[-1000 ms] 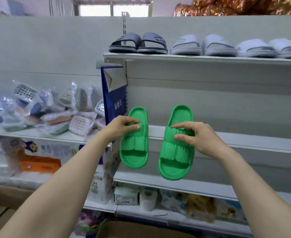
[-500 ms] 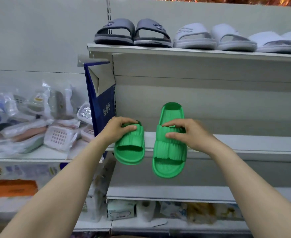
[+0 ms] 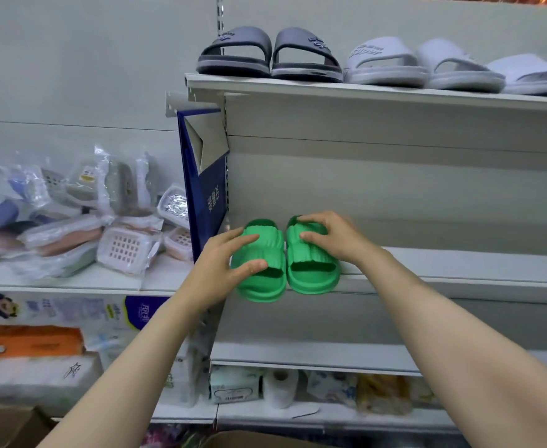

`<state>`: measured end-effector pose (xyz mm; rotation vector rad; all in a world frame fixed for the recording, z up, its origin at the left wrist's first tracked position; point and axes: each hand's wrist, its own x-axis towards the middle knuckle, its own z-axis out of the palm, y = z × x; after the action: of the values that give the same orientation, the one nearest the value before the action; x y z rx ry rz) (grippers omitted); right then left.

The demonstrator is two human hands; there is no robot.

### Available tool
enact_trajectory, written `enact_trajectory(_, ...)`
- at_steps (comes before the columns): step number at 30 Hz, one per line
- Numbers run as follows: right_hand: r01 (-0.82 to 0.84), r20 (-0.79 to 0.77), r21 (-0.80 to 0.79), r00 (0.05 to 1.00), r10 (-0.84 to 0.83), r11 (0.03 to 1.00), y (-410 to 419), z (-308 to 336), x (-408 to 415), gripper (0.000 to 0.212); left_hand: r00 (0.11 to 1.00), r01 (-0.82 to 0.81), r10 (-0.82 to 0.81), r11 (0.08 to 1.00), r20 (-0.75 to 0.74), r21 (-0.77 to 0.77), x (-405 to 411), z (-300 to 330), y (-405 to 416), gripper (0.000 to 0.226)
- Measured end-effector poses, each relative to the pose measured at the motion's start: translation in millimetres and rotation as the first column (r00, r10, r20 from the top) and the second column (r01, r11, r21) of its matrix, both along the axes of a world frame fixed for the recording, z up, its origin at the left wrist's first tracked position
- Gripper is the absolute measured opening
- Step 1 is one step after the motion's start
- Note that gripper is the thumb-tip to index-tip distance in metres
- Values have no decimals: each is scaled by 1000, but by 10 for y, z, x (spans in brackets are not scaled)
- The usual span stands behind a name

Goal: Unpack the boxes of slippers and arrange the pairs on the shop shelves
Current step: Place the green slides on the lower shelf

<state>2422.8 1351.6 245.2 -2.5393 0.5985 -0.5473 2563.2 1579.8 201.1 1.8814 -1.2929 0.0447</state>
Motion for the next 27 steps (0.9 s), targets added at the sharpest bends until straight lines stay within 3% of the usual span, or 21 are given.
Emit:
enact_trajectory(5,61,39,-46,998,-59,997,233,-241,-352,63,999,27,-29,999,32,36,-159,-147,31,112)
enact_trajectory(10,95,-51,9,994,-95,995,412,-515,-607,101,994,-5,-9,991,105,132,-295,-269,-7,129)
enact_trajectory(13,105,-44,2,994,-104,995,420,-596,-548,110,991,-59,45,992,129,110,-311,-306,-60,122)
enact_trajectory(19,89,-86,-28,992,-91,996,418,-554,-271,109,987,-142,135,986,84,83,-126,-328,-184,99)
enact_trajectory(27,134,-96,-105,985,-144,985,445,-577,88,113,982,-178,172,980,77,85,211,-346,-309,93)
